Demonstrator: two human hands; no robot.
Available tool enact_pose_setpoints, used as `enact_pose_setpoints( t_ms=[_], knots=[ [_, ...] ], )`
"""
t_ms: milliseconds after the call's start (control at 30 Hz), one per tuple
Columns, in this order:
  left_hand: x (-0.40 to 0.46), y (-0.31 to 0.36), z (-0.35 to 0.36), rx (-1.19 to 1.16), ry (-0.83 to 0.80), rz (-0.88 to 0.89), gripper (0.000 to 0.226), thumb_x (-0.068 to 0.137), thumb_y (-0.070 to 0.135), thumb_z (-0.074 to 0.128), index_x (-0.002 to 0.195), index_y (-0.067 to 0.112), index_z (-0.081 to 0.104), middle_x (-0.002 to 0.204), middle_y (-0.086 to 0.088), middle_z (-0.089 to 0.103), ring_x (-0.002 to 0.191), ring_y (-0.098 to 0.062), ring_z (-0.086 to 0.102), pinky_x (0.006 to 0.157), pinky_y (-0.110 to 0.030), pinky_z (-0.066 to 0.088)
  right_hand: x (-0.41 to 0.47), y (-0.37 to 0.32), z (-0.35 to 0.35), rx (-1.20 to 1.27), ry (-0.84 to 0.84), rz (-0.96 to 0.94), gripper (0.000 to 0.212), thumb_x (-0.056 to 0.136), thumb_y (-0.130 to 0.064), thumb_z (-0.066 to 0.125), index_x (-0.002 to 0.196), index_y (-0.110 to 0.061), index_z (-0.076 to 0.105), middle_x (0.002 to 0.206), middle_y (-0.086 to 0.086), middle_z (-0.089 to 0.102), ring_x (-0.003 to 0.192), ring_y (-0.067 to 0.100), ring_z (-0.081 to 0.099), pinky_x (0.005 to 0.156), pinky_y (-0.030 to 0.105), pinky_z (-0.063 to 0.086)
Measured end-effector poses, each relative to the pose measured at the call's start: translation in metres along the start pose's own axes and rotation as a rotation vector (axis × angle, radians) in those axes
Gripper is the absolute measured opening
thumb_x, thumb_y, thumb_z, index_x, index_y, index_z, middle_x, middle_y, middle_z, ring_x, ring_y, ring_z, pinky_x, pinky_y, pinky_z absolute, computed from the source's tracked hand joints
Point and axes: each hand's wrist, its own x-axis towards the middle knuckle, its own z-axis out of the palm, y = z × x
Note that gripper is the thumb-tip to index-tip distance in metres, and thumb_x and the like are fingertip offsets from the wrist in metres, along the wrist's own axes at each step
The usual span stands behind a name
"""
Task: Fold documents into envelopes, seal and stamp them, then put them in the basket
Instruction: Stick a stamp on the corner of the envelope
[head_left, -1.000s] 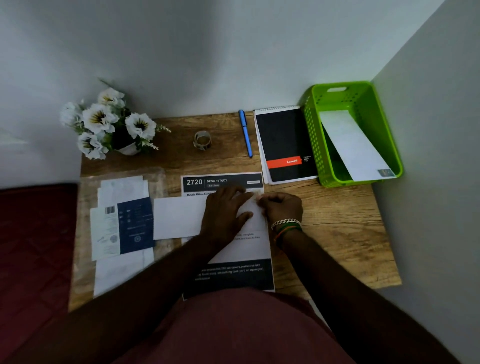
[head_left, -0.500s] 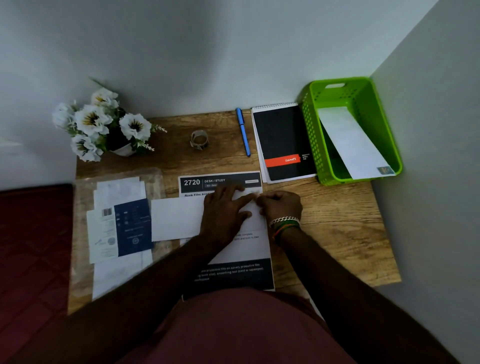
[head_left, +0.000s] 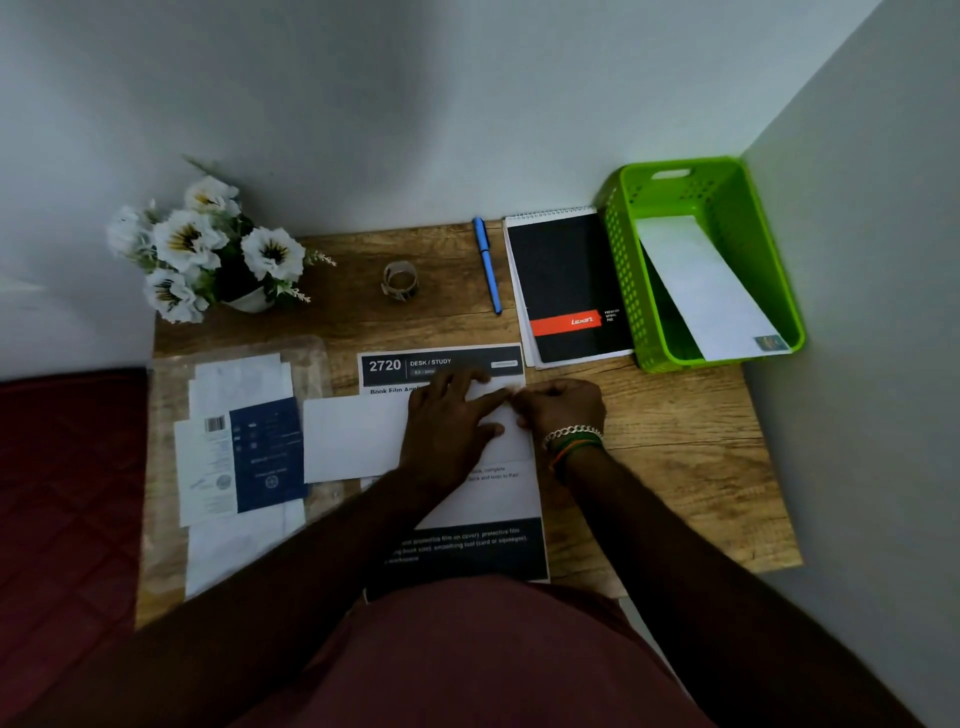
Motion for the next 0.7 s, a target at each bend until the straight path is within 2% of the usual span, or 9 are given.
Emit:
enact_pose_setpoints(
  t_ms=[300,367,467,567,700],
  knots=[
    [0.001,0.000,-0.003,-0.011,-0.036,-0.001,0.056,0.096,0.054,0.054,0.150,0.045,0.038,0.159,0.004,0.027,0.149,-0.026,0.015,0.120,-0.050,0.020,0.004,-0.004,-0.004,-0.018,-0.005,0.002,0.021,0.065,-0.017,0.091,0.065,-0.013,0.070,0.056,-0.002,0.070,0.052,0.012,0.070,0.066,0.035,0.063],
    [0.001,0.000,-0.003,-0.014,-0.038,-0.002,0.057,0.096,0.054,0.054,0.150,0.044,0.038,0.159,0.004,0.027,0.149,-0.026,0.015,0.120,-0.050,0.021,0.006,-0.004,-0.005,-0.046,-0.013,-0.028,0.020,0.066,-0.019,0.090,0.066,-0.014,0.071,0.056,-0.001,0.070,0.051,0.011,0.069,0.062,0.031,0.062],
    [0.001,0.000,-0.003,-0.013,-0.042,-0.004,0.059,0.096,0.054,0.054,0.151,0.043,0.036,0.159,0.004,0.027,0.149,-0.026,0.014,0.119,-0.050,0.021,0.009,-0.004,-0.008,-0.213,-0.037,-0.143,0.022,0.069,-0.026,0.088,0.064,-0.016,0.070,0.054,-0.005,0.067,0.051,0.007,0.065,0.059,0.022,0.052],
    [0.001,0.000,-0.005,-0.020,-0.048,0.002,0.058,0.096,0.053,0.054,0.151,0.043,0.037,0.159,0.004,0.027,0.149,-0.026,0.014,0.119,-0.050,0.022,0.011,0.000,-0.012,-0.307,-0.052,-0.182,0.028,0.069,-0.036,0.088,0.065,-0.016,0.068,0.059,-0.005,0.065,0.059,0.009,0.063,0.061,0.024,0.048],
    [0.000,0.001,-0.008,-0.024,-0.036,0.006,0.056,0.096,0.052,0.055,0.150,0.043,0.039,0.158,0.005,0.028,0.148,-0.024,0.016,0.118,-0.047,0.022,0.008,0.002,-0.016,-0.362,-0.064,-0.203,0.032,0.071,-0.044,0.085,0.065,-0.020,0.065,0.062,-0.007,0.063,0.061,0.008,0.058,0.054,0.021,0.037]
  ],
)
